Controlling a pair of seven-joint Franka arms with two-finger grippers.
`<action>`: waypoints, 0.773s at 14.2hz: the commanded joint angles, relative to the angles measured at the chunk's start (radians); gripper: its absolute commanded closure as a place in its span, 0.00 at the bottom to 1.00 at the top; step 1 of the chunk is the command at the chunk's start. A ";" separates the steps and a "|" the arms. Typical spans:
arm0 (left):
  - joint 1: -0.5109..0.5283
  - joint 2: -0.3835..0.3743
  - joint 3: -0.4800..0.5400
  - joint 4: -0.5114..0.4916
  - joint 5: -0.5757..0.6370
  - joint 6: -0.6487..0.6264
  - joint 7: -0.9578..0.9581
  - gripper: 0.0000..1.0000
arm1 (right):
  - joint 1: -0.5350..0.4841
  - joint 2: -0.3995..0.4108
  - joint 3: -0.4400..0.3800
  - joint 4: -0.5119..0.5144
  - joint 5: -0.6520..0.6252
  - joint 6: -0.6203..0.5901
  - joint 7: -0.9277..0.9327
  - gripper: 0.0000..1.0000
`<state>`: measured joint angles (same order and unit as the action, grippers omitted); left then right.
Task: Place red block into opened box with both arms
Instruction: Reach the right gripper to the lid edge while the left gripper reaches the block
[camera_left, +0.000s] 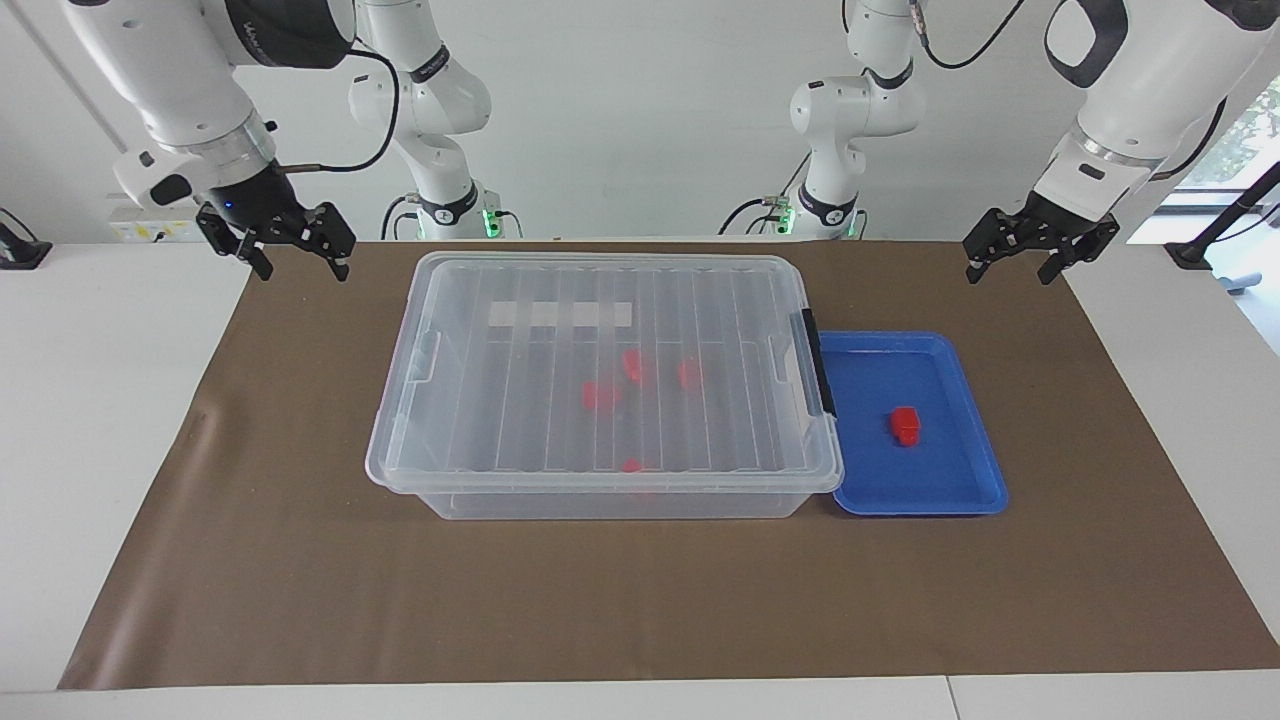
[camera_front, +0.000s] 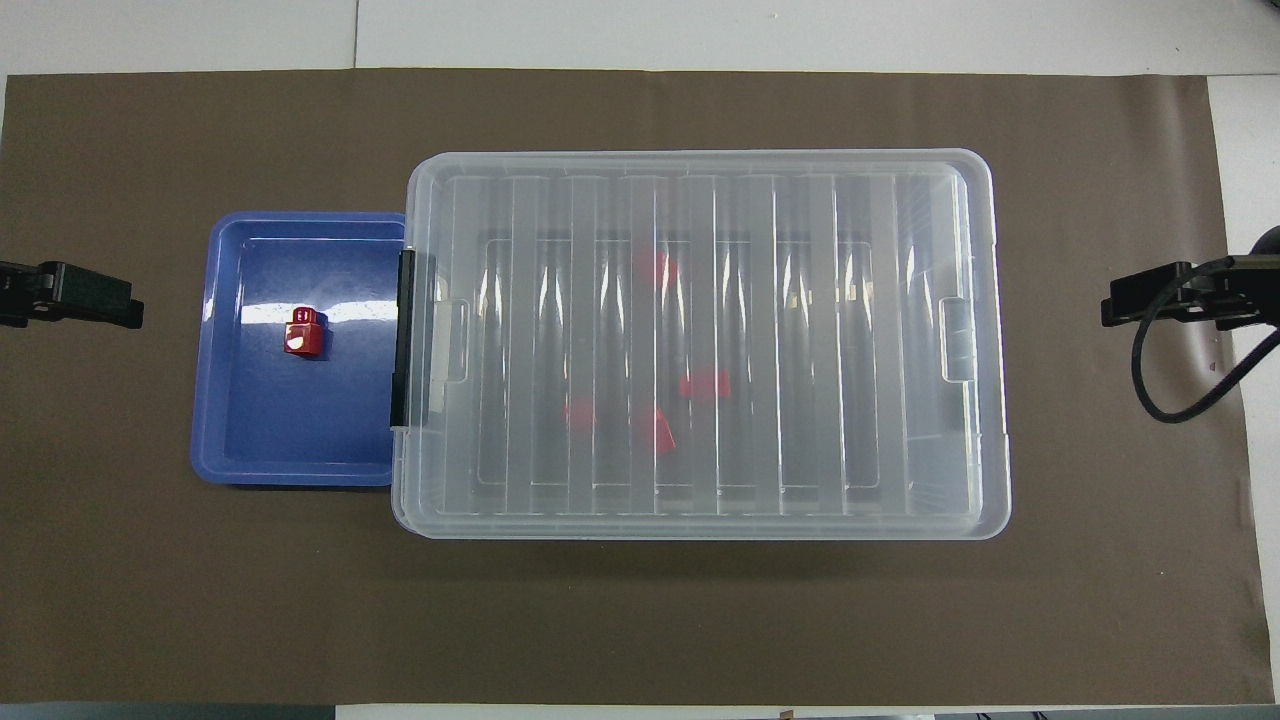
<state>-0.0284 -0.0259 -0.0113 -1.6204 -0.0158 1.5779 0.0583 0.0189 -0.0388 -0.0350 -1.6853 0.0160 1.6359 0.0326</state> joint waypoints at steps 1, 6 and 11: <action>-0.008 -0.032 0.005 -0.036 0.019 0.022 -0.002 0.00 | 0.038 0.046 -0.002 -0.013 0.004 0.056 0.047 0.00; -0.007 -0.043 0.007 -0.061 0.020 0.043 -0.003 0.00 | 0.087 0.132 0.000 -0.048 0.005 0.174 0.079 0.00; -0.002 -0.074 0.005 -0.143 0.020 0.145 -0.003 0.00 | 0.079 0.135 0.000 -0.169 0.005 0.312 0.064 0.00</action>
<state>-0.0283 -0.0474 -0.0097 -1.6766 -0.0125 1.6519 0.0582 0.1069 0.1268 -0.0358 -1.7986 0.0160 1.9113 0.1012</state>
